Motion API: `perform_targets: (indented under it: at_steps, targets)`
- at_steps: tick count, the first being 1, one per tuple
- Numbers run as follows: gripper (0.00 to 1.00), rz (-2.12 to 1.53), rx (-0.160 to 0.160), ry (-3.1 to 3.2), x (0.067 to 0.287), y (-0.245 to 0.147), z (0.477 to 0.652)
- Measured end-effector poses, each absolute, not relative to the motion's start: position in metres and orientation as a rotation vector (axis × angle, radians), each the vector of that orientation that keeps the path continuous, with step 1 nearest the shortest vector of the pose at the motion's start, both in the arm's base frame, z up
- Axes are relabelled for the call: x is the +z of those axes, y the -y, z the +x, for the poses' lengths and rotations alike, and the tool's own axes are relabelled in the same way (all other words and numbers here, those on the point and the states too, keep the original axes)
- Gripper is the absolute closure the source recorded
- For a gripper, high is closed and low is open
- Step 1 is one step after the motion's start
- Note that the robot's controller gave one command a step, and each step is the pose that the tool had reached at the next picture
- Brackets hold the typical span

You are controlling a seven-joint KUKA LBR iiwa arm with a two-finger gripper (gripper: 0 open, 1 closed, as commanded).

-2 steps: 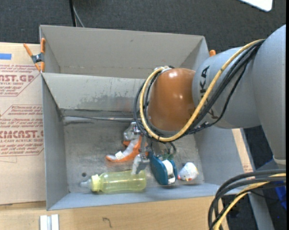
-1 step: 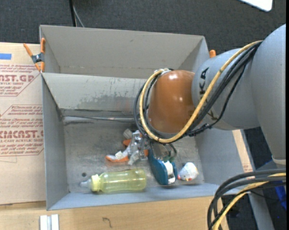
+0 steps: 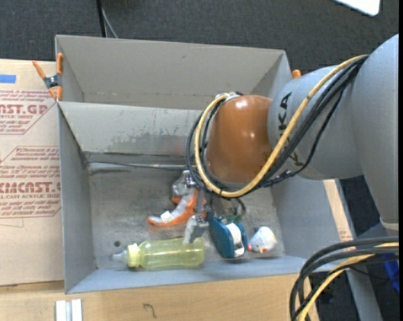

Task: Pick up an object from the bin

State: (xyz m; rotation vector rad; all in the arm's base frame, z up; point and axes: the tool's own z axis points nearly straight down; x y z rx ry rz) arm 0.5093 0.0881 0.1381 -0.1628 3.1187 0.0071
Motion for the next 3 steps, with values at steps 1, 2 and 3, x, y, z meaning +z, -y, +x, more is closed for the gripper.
perform_targets:
  at_steps: [1, 2, 3]
  targets:
    - [1.0, -0.166, 0.002, -3.136, 0.1344, -0.087, 0.5048]
    - [0.0, -0.163, 0.007, -3.119, 0.1381, -0.088, 0.5093]
    - [1.0, -0.166, 0.003, -3.136, 0.1344, -0.087, 0.5048]
